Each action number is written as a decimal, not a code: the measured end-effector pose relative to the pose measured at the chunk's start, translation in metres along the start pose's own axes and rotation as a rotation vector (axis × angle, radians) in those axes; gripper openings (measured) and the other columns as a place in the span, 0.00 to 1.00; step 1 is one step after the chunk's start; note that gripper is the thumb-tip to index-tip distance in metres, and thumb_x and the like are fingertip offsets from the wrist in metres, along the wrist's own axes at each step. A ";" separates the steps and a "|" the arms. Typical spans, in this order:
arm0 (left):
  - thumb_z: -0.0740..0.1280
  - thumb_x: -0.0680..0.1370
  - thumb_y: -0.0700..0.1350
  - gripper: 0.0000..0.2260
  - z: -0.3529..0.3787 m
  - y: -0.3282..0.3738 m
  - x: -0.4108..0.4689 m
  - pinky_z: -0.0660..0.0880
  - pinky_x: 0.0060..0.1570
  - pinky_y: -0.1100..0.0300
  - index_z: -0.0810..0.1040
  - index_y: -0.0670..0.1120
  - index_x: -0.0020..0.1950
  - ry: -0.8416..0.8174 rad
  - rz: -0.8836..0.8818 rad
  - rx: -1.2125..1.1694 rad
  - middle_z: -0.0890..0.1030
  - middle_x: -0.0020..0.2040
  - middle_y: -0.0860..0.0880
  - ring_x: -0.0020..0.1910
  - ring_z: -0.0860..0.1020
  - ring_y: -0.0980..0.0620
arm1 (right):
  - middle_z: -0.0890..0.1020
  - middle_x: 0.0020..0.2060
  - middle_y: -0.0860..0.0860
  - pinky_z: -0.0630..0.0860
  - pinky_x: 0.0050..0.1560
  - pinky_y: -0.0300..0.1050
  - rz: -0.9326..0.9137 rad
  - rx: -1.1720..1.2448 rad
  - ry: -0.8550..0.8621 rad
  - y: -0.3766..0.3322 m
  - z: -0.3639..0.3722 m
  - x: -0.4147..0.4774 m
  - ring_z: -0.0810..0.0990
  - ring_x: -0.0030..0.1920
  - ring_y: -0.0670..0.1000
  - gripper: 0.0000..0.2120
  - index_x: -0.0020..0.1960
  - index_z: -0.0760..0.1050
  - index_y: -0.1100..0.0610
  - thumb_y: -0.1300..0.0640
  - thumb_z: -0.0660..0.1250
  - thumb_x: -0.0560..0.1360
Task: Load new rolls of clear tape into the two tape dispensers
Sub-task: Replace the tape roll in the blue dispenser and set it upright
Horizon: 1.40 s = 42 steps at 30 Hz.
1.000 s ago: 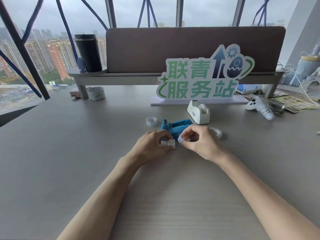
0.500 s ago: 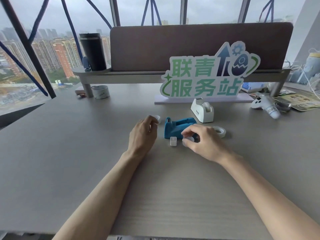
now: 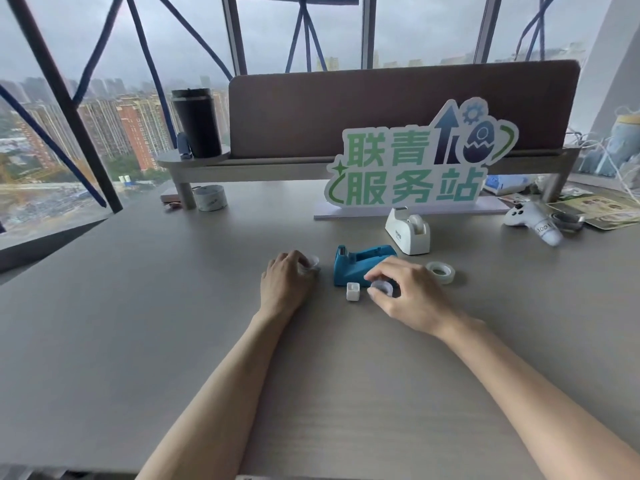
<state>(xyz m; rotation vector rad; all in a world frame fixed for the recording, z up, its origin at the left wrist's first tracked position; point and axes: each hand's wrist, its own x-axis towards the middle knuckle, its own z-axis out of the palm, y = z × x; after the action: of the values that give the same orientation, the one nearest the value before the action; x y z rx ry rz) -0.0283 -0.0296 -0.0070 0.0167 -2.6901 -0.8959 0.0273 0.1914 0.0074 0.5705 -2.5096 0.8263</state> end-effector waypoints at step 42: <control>0.58 0.82 0.50 0.11 -0.010 0.075 -0.064 0.75 0.44 0.56 0.74 0.43 0.57 -0.360 -0.004 -1.046 0.83 0.50 0.46 0.51 0.81 0.50 | 0.84 0.40 0.44 0.74 0.47 0.36 -0.001 0.151 0.329 -0.021 -0.026 0.003 0.81 0.44 0.46 0.05 0.42 0.82 0.53 0.58 0.76 0.68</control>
<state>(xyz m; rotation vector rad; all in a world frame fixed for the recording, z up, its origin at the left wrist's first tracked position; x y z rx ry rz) 0.0416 0.0316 0.0267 -0.3911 -2.1403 -2.3442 0.0428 0.1919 0.0372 0.4422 -2.1617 1.0246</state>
